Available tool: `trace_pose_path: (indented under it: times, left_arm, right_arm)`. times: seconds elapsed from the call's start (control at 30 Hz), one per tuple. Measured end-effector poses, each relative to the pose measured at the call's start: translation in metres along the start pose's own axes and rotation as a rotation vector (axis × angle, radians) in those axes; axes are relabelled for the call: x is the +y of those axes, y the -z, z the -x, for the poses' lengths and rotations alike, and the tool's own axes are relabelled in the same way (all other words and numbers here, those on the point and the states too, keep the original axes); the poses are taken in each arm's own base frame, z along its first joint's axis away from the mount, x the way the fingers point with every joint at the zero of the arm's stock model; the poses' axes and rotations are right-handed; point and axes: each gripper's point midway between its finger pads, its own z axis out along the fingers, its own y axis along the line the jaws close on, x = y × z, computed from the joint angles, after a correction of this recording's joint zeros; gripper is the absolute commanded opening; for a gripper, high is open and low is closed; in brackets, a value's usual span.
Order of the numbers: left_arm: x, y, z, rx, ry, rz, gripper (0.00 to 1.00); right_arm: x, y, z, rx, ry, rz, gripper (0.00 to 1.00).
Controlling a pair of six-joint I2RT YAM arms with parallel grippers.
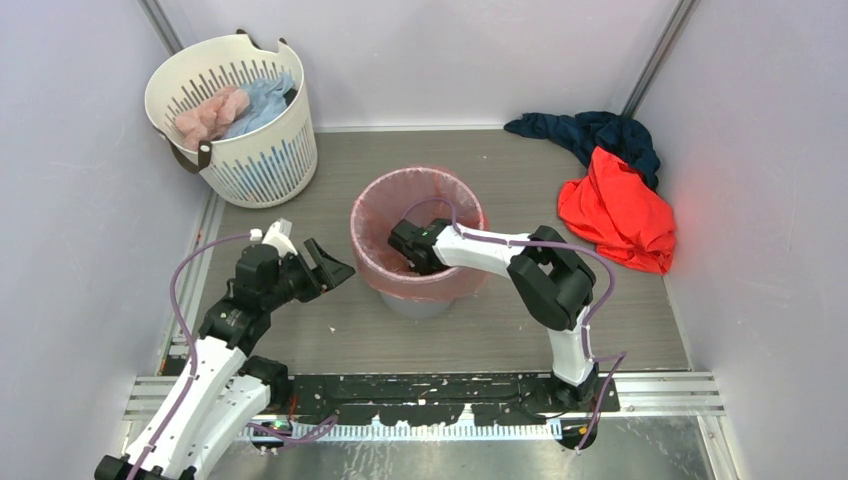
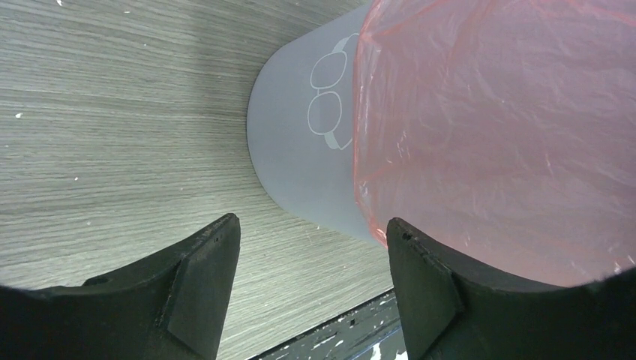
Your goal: Put the trash bags into the trash bin
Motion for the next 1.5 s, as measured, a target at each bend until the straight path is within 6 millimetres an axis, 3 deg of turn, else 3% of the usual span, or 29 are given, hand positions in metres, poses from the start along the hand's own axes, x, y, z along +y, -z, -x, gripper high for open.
trace_pose_path:
  times: [0.33, 0.67, 1.2, 1.27, 1.43, 1.5]
  left_arm:
    - [-0.005, 0.01, 0.003, -0.005, -0.015, -0.003, 0.79]
    - [-0.022, 0.019, 0.018, -0.033, -0.035, -0.021, 0.79]
    - [-0.02, 0.019, 0.016, -0.025, -0.031, -0.014, 0.8]
    - [-0.02, 0.019, 0.016, -0.025, -0.03, -0.014, 0.8]
    - [-0.02, 0.019, 0.016, -0.023, -0.028, -0.012, 0.8]
    - [-0.02, 0.019, 0.016, -0.023, -0.028, -0.012, 0.8]
  right_arm:
    - [0.0, -0.001, 0.0, -0.01, -0.01, 0.007, 0.01]
    - [-0.001, -0.001, 0.001, 0.041, 0.004, -0.026, 0.01]
    - [-0.003, -0.002, -0.002, 0.072, 0.036, -0.049, 0.01]
    - [-0.003, -0.002, -0.002, 0.066, 0.036, -0.048, 0.05]
    - [-0.007, 0.002, -0.001, 0.046, 0.034, -0.074, 0.3]
    - [-0.012, 0.005, -0.002, 0.048, 0.035, -0.1, 0.35]
